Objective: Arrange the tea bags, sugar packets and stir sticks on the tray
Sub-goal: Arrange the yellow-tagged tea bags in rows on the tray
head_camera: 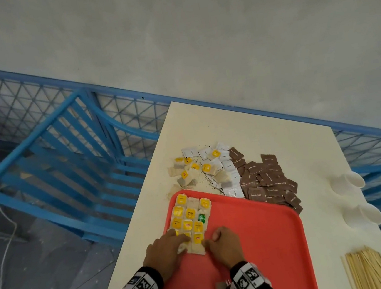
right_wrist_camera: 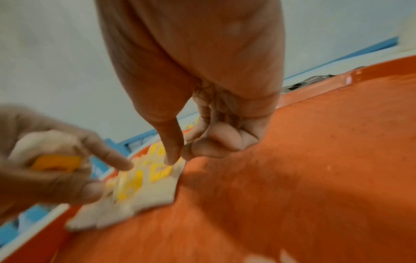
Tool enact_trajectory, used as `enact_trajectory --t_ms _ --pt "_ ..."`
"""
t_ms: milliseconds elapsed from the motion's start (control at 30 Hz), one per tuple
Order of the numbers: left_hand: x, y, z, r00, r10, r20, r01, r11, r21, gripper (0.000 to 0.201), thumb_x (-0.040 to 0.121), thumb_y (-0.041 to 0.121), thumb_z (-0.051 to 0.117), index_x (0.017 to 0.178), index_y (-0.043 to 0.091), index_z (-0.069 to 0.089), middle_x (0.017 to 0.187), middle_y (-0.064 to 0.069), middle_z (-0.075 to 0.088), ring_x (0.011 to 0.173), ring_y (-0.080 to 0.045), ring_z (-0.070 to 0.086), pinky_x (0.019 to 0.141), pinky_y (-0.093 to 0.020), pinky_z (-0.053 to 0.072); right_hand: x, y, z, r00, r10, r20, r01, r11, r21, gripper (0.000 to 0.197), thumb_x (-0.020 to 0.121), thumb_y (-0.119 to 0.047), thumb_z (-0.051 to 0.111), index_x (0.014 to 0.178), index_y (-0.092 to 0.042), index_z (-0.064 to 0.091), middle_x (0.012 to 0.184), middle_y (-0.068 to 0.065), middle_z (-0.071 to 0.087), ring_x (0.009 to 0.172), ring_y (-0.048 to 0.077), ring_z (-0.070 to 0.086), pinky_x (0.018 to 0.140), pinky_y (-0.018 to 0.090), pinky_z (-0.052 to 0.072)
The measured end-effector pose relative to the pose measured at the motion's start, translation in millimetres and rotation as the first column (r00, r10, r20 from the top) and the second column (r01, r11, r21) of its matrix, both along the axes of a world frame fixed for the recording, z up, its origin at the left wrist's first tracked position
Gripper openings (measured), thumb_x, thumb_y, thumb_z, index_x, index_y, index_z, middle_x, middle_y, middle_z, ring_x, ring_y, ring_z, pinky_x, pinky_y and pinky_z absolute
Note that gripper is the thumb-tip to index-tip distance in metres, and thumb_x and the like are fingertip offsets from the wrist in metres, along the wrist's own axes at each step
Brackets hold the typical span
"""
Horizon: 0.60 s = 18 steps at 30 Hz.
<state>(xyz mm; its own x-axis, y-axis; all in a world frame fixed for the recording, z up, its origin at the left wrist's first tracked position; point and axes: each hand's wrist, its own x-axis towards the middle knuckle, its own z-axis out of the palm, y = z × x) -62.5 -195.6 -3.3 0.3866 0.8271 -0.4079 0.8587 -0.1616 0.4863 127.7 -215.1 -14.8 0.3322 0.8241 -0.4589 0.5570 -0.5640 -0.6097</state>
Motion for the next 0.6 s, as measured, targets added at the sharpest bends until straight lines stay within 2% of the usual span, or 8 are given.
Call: enact_trajectory --t_ms 100,133,200,300,333,433,500,600 --pt "-1.5 0.7 7.8 0.974 0.112 0.195 -0.107 0.994 -0.037 0.024 0.081 0.053 0.058 0.102 0.047 0.067 0.105 0.012 0.062 0.100 -0.014 0.062 0.087 -0.036 0.051 30.0 -5.2 13.5 0.994 0.109 0.013 -0.109 0.994 0.024 0.020 0.079 -0.021 0.074 0.073 -0.020 0.055 0.074 -0.005 0.064 0.067 0.010 0.054 0.060 0.022 0.041" --pt "-1.2 1.4 8.9 0.948 0.162 0.275 -0.155 0.987 -0.046 0.013 0.079 0.052 0.066 0.091 0.048 0.067 0.102 0.014 0.066 0.096 -0.009 0.063 0.086 -0.032 0.051 41.1 -9.8 17.5 0.983 0.184 0.017 -0.184 0.983 0.019 0.019 0.080 -0.019 0.072 0.072 -0.020 0.055 0.072 -0.006 0.063 0.065 0.009 0.053 0.061 0.024 0.043" --pt "3.4 1.7 11.7 0.893 0.229 0.387 -0.227 0.972 -0.053 0.011 0.078 0.042 0.080 0.079 0.043 0.069 0.096 0.018 0.070 0.091 0.003 0.062 0.081 -0.017 0.047 60.6 -21.9 26.1 0.936 0.352 0.018 -0.351 0.936 -0.027 0.019 0.081 -0.014 0.066 0.070 -0.023 0.055 0.069 -0.008 0.064 0.062 0.003 0.053 0.070 0.029 0.049" --pt "15.1 -3.1 15.6 0.877 0.242 0.415 -0.246 0.968 -0.045 0.012 0.078 0.037 0.082 0.074 0.031 0.072 0.082 0.020 0.071 0.084 0.008 0.060 0.071 -0.005 0.038 73.4 -45.1 28.2 0.835 0.549 -0.031 -0.548 0.829 -0.110 0.015 0.076 -0.017 0.060 0.073 -0.029 0.052 0.071 -0.012 0.061 0.066 0.002 0.054 0.077 0.034 0.052" --pt "19.1 -6.5 16.2 0.878 0.244 0.411 -0.243 0.968 -0.055 0.013 0.078 0.036 0.081 0.073 0.029 0.072 0.078 0.021 0.070 0.083 0.008 0.060 0.070 -0.006 0.038 72.2 -52.6 26.5 0.807 0.590 -0.026 -0.588 0.798 -0.130 0.014 0.073 -0.028 0.063 0.075 -0.031 0.049 0.074 -0.012 0.059 0.070 0.006 0.052 0.077 0.032 0.050" --pt "30.7 -17.0 16.3 0.886 0.221 0.408 -0.200 0.975 -0.094 0.012 0.080 0.033 0.080 0.074 0.024 0.073 0.078 0.026 0.068 0.081 0.006 0.061 0.067 -0.008 0.039 57.3 -71.9 15.2 0.802 0.590 0.088 -0.570 0.801 -0.181 0.044 0.061 -0.066 0.059 0.079 -0.030 0.043 0.088 -0.008 0.057 0.079 0.016 0.047 0.070 0.030 0.038" --pt "38.5 -23.6 16.5 0.890 0.206 0.406 -0.179 0.978 -0.104 0.012 0.080 0.032 0.080 0.075 0.024 0.073 0.079 0.024 0.070 0.080 0.005 0.062 0.066 -0.008 0.041 46.9 -78.7 7.7 0.811 0.572 0.126 -0.545 0.815 -0.195 0.040 0.069 -0.062 0.055 0.088 -0.028 0.044 0.100 0.000 0.061 0.086 0.022 0.050 0.071 0.031 0.035" --pt "49.9 -30.4 23.9 0.890 0.211 0.405 -0.181 0.977 -0.111 0.009 0.082 0.029 0.079 0.077 0.023 0.075 0.079 0.015 0.073 0.080 0.005 0.063 0.066 -0.008 0.043 48.3 -78.9 1.2 0.847 0.520 0.106 -0.505 0.851 -0.143 0.027 0.080 -0.038 0.050 0.095 -0.018 0.057 0.106 0.007 0.065 0.102 0.028 0.059 0.079 0.031 0.040"
